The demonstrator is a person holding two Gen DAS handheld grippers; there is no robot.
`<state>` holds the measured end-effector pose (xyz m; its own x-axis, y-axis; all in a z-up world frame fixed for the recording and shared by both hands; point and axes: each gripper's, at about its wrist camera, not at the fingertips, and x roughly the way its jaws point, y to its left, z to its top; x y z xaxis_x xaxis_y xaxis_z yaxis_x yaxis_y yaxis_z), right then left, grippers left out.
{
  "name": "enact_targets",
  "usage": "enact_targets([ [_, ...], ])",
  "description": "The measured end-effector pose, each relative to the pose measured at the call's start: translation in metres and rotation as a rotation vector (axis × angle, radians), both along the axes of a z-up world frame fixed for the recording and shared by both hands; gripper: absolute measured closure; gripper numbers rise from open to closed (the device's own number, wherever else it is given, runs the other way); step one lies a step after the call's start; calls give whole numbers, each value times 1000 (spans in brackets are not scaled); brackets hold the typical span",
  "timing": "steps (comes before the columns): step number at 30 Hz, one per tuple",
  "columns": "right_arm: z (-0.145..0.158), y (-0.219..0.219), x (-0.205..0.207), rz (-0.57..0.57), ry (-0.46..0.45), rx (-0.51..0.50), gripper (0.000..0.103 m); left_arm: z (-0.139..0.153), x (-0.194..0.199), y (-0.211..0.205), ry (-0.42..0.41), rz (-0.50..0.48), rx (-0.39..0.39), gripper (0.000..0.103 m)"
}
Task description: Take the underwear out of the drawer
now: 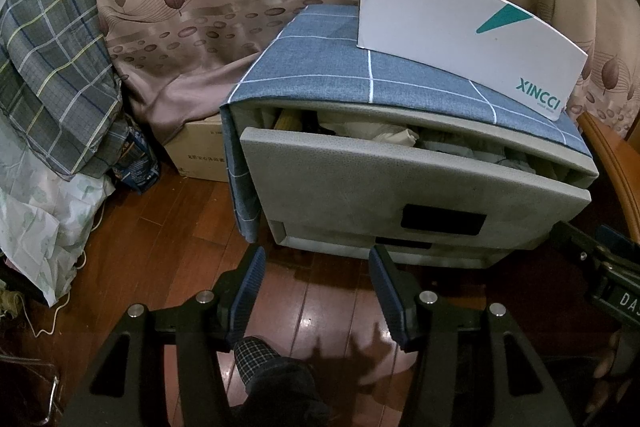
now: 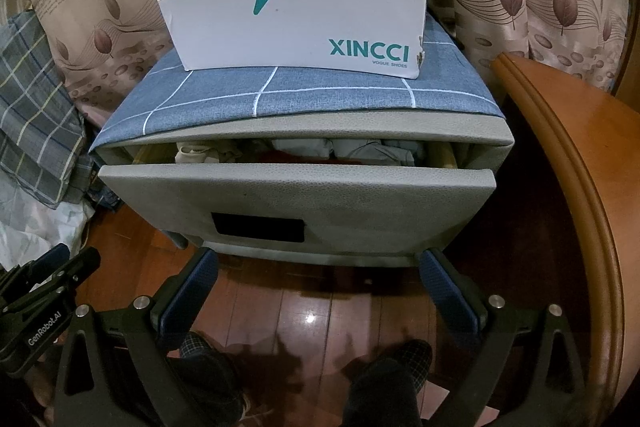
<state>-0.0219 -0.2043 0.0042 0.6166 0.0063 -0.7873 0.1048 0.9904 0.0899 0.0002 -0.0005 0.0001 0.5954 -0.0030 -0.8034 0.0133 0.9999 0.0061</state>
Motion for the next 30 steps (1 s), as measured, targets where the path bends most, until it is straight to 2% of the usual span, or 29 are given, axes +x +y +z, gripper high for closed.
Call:
enact_targets([
  [30,4,-3,1,-1,-11,11,3,-3,-2,3,-1,1,2,48],
])
